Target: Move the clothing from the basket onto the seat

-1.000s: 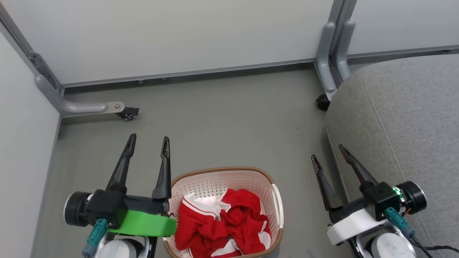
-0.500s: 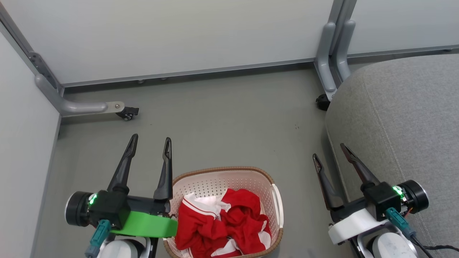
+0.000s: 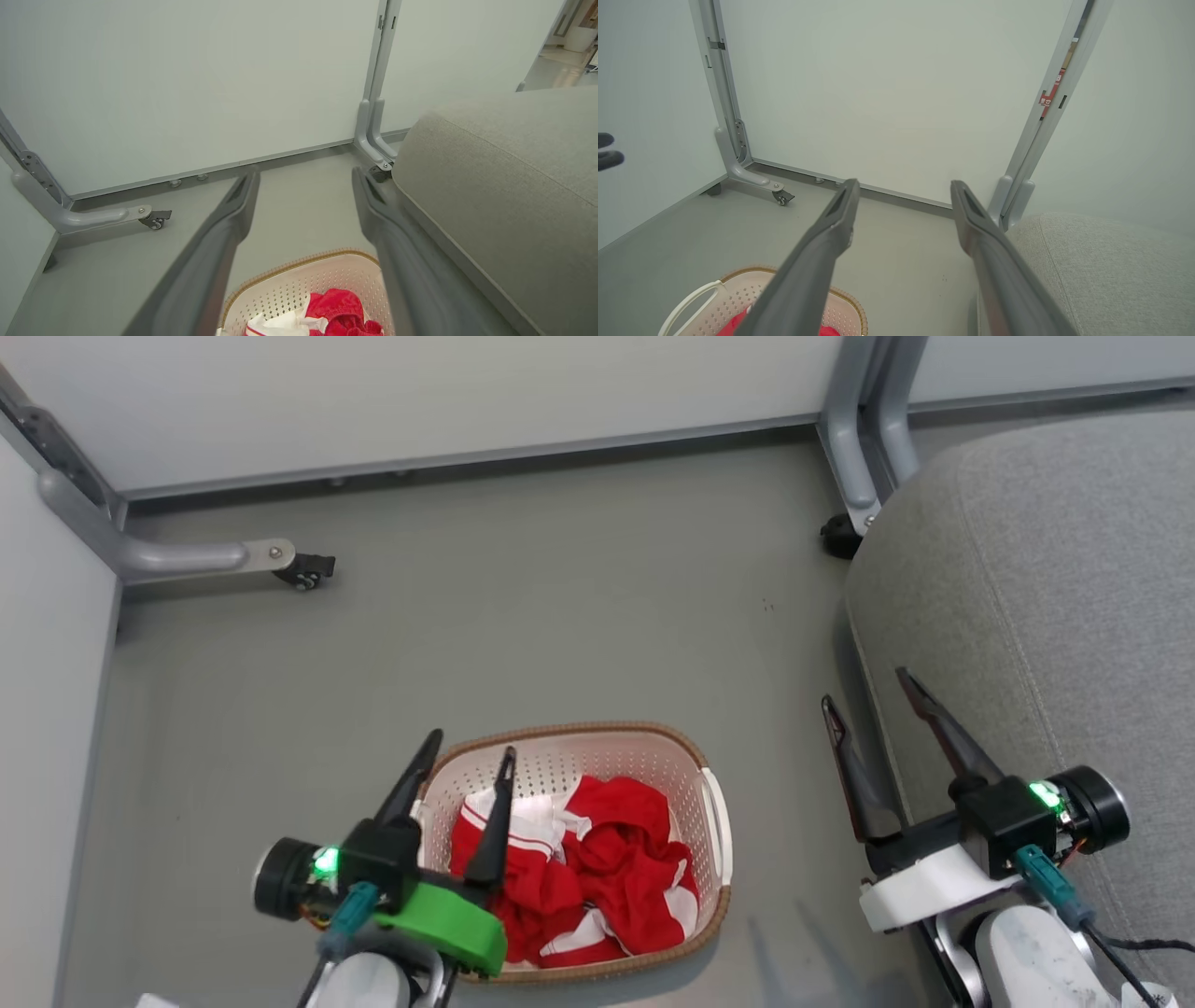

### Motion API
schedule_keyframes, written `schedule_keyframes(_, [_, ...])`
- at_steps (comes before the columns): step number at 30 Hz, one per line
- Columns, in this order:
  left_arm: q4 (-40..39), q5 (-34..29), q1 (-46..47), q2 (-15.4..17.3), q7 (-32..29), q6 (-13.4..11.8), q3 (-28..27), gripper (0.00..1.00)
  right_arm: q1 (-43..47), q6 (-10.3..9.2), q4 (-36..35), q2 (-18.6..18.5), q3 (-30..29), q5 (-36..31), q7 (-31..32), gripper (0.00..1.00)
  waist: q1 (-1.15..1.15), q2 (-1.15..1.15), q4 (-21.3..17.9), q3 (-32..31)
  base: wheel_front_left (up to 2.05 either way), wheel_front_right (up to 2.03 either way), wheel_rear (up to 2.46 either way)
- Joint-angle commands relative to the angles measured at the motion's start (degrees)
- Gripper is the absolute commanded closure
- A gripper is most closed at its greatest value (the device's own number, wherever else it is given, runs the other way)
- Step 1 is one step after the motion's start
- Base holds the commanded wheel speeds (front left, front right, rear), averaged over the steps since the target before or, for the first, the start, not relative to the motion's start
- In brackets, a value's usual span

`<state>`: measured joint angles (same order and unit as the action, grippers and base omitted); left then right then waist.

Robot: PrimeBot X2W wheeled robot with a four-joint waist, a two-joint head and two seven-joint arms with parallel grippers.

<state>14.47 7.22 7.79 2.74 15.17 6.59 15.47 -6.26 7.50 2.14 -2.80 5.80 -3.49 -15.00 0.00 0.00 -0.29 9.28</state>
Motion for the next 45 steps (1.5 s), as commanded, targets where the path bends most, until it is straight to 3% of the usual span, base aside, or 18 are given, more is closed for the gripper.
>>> schedule_keyframes(1, [2.2, -1.4, 2.9, 1.0, 0.0, 0.5, 1.9, 0.0, -1.4, -0.02, -0.4, -0.2, -0.4, -0.4, -0.3, 0.0, 0.0, 0.0, -0.5, 4.3, 0.0, 0.0, 0.0])
schedule_keyframes(5, [9.6, -3.7, 8.9, 2.9, 0.0, 0.9, 9.5, 0.0, -4.2, -0.02, -0.8, -0.2, -0.3, -0.7, -0.3, 0.0, 0.0, 0.0, -1.1, 8.9, 0.0, 0.0, 0.0])
schedule_keyframes(13, [22.7, -1.8, 24.0, 7.6, 0.0, 0.9, 28.7, 0.0, -9.5, -0.02, -1.9, -0.2, 0.1, 0.1, -0.3, 0.0, 0.0, 0.0, -3.0, 18.1, 0.0, 0.0, 0.0])
schedule_keyframes(20, [35.3, 3.5, 35.0, 9.8, 0.0, 0.8, 44.9, 0.0, -13.1, -0.02, -2.7, -0.2, 0.3, 1.6, -0.3, 0.0, 0.0, 0.0, -5.8, 25.5, 0.0, 0.0, 0.0])
schedule_keyframes(26, [41.1, 9.1, 41.3, 10.8, 0.0, 0.9, 53.9, 0.0, -16.0, -0.02, -3.5, -0.1, -0.4, 2.8, -0.3, 0.0, 0.0, 0.0, -8.1, 31.9, 0.0, 0.0, 0.0])
schedule_keyframes(32, [44.9, 10.0, 45.3, 10.6, -0.6, 0.9, 57.5, 0.0, -18.5, -0.02, -3.9, -0.1, 0.0, 4.1, -0.3, 0.0, 0.0, 0.0, -9.4, 37.2, 0.0, 0.0, 0.0])
schedule_keyframes(45, [45.9, 3.8, 47.7, 13.4, -8.9, 0.8, 57.9, 0.0, -19.8, -0.02, -3.5, -0.1, 1.1, 8.7, -0.3, 0.0, 0.0, 0.0, -13.7, 43.1, 0.0, 0.0, 0.0])
